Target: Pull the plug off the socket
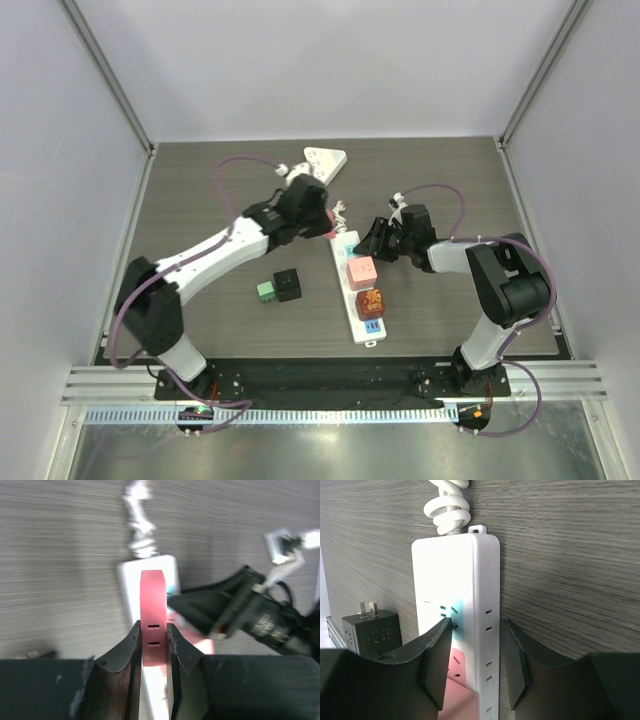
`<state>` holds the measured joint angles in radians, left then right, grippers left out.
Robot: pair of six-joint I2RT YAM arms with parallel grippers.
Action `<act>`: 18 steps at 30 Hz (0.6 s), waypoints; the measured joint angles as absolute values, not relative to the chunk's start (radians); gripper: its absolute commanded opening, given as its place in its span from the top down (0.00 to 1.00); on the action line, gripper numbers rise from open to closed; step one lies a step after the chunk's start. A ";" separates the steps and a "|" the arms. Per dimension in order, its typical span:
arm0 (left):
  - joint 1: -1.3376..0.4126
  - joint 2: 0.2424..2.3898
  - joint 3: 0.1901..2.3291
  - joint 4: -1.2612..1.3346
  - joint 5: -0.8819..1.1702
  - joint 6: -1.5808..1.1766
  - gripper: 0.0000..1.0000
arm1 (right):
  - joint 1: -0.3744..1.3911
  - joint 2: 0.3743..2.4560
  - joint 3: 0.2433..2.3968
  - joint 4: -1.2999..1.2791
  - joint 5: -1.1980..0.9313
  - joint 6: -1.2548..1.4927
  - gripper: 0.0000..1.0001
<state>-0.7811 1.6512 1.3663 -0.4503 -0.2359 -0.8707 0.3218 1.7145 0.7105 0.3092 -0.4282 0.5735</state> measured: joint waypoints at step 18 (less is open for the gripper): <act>-0.410 1.521 0.916 -0.291 0.136 -0.818 0.91 | 0.322 1.715 0.710 0.310 -0.429 0.572 0.52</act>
<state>-0.4099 1.5208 0.9157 -0.2913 0.1360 -0.8177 0.3218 1.7145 0.7105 0.3096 -0.4286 0.5716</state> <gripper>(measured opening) 0.211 0.486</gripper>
